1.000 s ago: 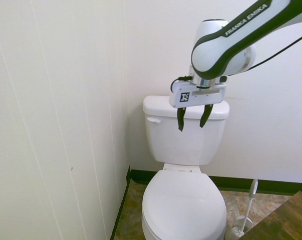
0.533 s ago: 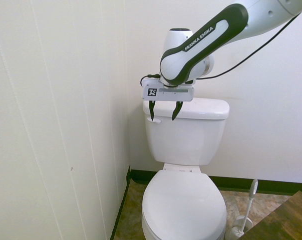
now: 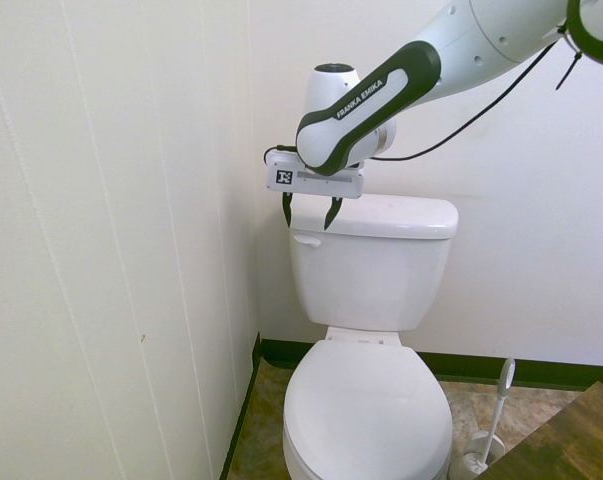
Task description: Flush the toilet
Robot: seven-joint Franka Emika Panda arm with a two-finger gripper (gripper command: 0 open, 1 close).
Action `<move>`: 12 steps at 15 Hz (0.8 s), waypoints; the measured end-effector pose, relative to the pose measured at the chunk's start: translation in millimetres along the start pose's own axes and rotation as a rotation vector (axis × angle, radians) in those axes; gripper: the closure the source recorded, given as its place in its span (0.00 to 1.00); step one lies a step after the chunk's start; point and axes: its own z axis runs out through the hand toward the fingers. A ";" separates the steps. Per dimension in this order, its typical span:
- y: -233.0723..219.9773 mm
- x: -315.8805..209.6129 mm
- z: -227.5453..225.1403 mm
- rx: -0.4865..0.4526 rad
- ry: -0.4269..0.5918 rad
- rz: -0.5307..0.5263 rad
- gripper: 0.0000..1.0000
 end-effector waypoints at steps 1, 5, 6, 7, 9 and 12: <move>-3.8 3.6 6.3 0.005 0.007 0.010 1.00; -19.9 17.4 22.2 0.026 0.038 0.044 1.00; -22.7 20.0 27.6 0.026 0.044 0.049 1.00; -24.5 22.8 33.2 0.024 0.049 0.053 1.00; -26.9 26.9 42.1 0.022 0.057 0.059 1.00; -27.9 26.5 49.8 0.018 0.056 0.065 1.00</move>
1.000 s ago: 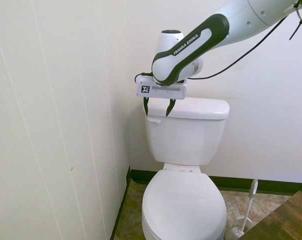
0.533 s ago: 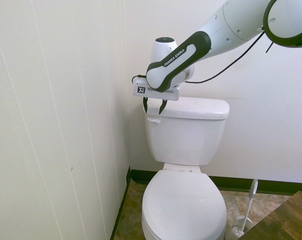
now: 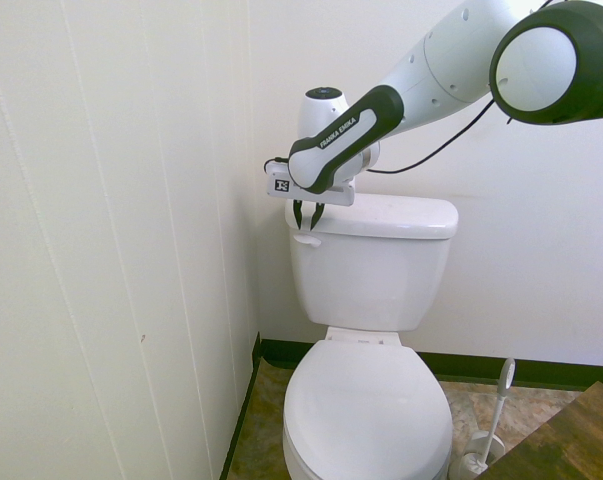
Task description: Flush the toilet
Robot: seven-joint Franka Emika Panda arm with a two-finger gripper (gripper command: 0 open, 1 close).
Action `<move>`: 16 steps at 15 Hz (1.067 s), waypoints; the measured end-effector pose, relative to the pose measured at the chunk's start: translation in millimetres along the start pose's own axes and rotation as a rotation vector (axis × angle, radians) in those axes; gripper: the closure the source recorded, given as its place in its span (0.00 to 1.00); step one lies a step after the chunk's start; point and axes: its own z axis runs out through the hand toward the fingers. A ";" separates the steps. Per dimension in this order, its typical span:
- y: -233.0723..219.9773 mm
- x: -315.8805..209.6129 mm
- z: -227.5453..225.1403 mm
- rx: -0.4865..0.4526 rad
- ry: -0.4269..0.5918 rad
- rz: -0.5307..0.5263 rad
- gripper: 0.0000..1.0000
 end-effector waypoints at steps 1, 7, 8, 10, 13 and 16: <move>0.3 0.0 1.8 -0.002 0.000 0.000 1.00; -0.5 -1.9 10.6 -0.009 -0.006 0.008 1.00; 0.4 -2.0 13.8 -0.013 -0.005 0.007 1.00; 3.8 -0.6 24.0 -0.026 -0.001 0.008 1.00; 4.1 0.4 30.9 -0.032 0.000 0.012 1.00; 2.6 -0.8 39.6 -0.034 -0.001 0.013 1.00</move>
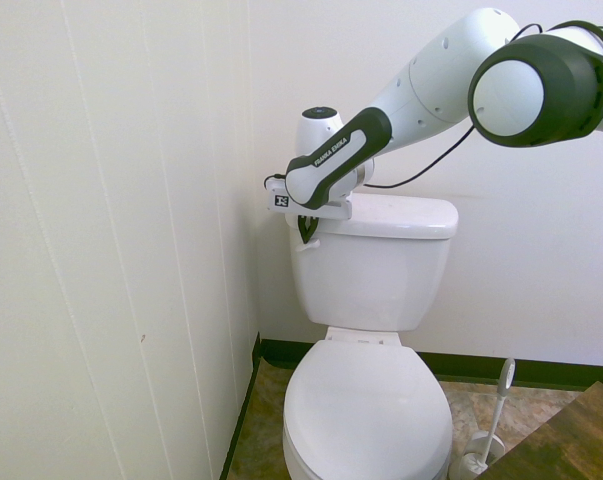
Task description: Flush the toilet
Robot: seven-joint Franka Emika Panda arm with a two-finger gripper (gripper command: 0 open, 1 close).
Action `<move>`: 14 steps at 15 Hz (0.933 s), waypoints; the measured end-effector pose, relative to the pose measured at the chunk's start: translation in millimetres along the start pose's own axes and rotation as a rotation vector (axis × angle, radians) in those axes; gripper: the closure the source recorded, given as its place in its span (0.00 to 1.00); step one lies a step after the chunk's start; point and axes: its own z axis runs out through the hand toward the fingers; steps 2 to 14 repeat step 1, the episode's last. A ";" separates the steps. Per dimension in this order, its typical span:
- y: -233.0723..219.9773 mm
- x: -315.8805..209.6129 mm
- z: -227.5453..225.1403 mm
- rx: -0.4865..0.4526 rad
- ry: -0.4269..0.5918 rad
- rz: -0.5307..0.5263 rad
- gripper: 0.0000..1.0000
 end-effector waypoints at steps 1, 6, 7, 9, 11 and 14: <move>-1.0 -0.5 1.1 0.001 -0.002 0.002 1.00; -1.0 -0.5 1.1 0.001 -0.002 0.002 1.00; -1.0 -0.5 1.1 0.001 -0.002 0.002 1.00; -1.0 -0.5 1.1 0.001 -0.002 0.002 1.00; -1.0 -0.5 1.1 0.001 -0.002 0.002 1.00; -1.0 -0.5 1.1 0.001 -0.002 0.002 1.00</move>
